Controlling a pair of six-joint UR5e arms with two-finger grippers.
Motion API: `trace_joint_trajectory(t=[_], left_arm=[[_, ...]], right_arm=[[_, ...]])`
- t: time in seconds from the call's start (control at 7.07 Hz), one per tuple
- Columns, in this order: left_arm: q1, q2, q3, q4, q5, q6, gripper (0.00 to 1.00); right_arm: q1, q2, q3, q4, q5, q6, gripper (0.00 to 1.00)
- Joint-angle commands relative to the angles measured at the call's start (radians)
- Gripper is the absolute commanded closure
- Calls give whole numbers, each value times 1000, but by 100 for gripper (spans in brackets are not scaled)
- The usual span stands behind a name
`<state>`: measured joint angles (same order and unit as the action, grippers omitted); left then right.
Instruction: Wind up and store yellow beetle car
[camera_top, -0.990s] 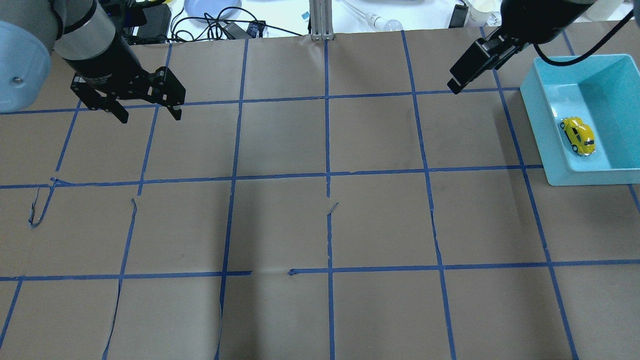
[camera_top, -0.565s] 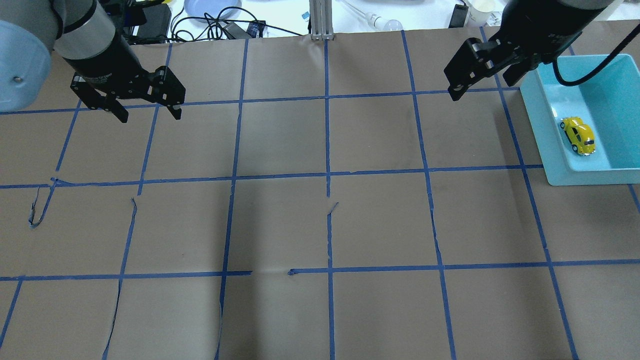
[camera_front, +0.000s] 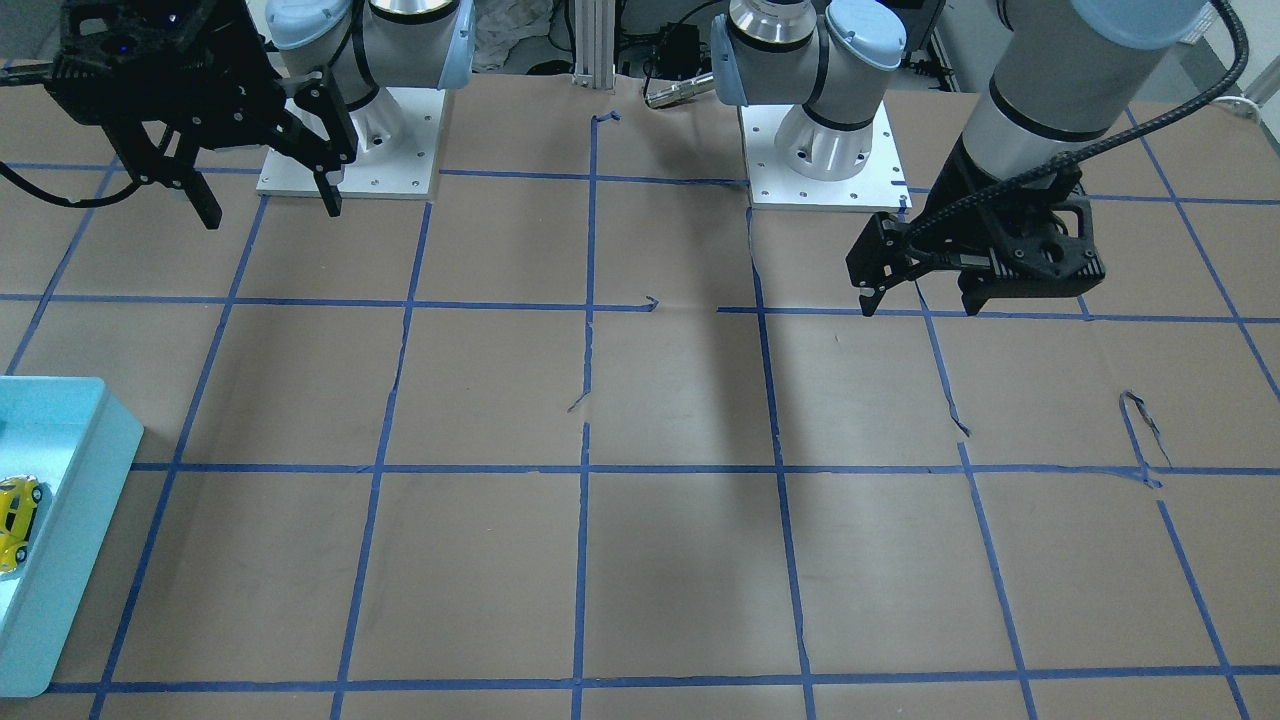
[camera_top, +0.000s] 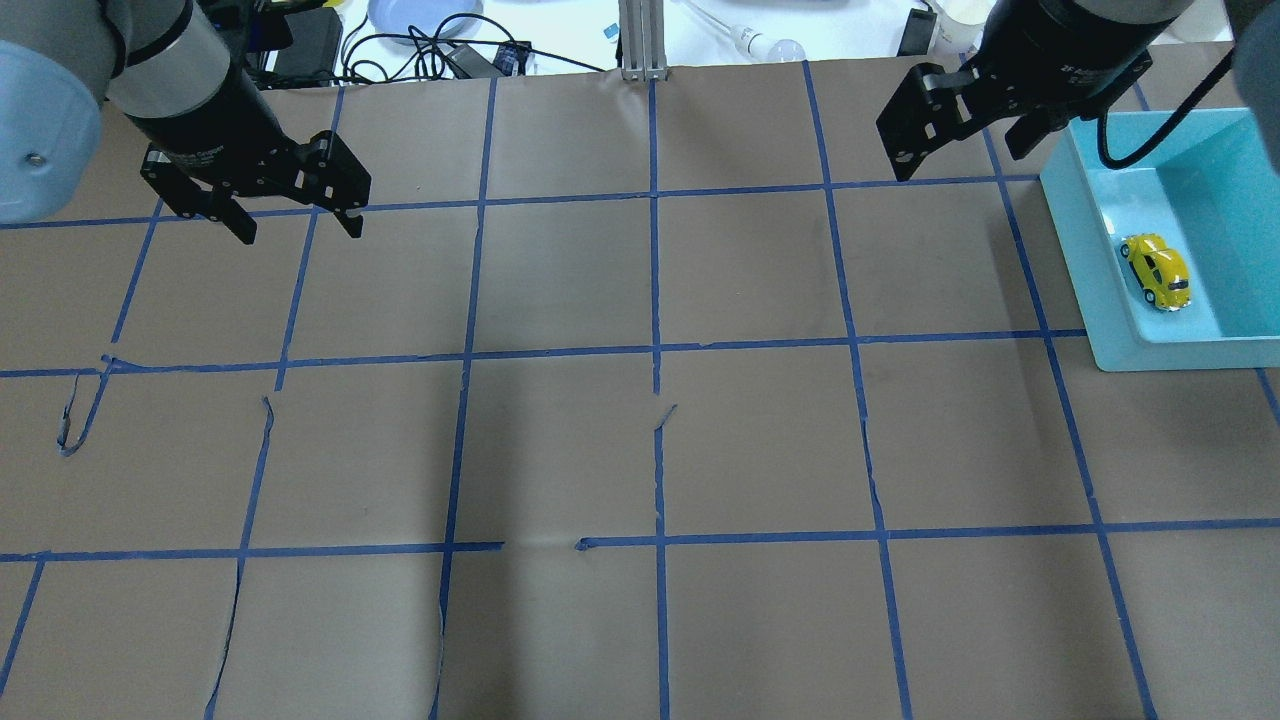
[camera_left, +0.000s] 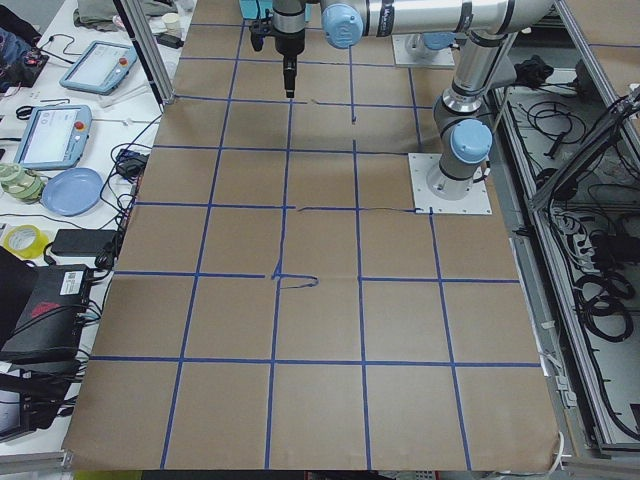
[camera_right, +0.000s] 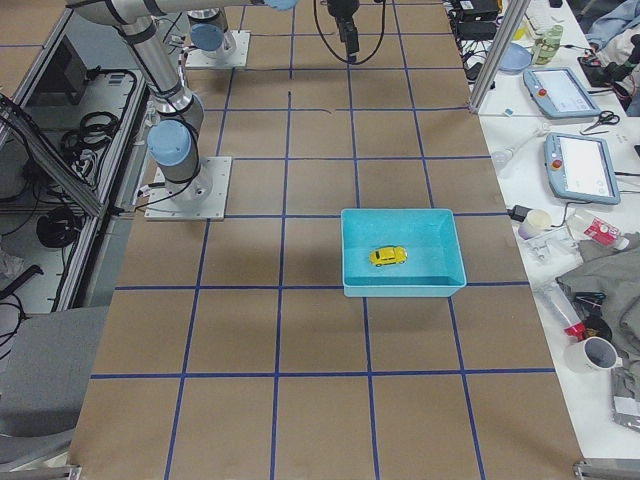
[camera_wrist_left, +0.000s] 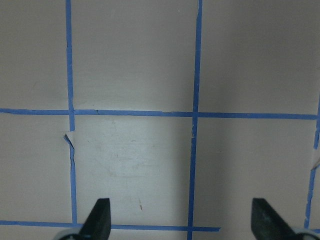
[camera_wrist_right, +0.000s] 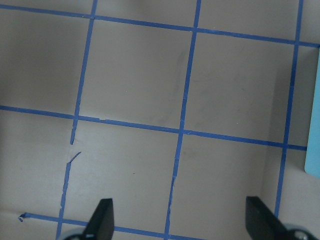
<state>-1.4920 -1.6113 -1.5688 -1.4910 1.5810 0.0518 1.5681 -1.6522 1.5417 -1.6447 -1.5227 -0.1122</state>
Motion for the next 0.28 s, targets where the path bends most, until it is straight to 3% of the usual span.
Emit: trace_joint_trajectory(t=[0.0,0.14], left_arm=[[-7,8,7,24,2,-1,0],[-7,13,0,23,2,-4,0]], right_arm=[[1,2,15,2,9,46,1],[0,3,21,2,12,40,0]])
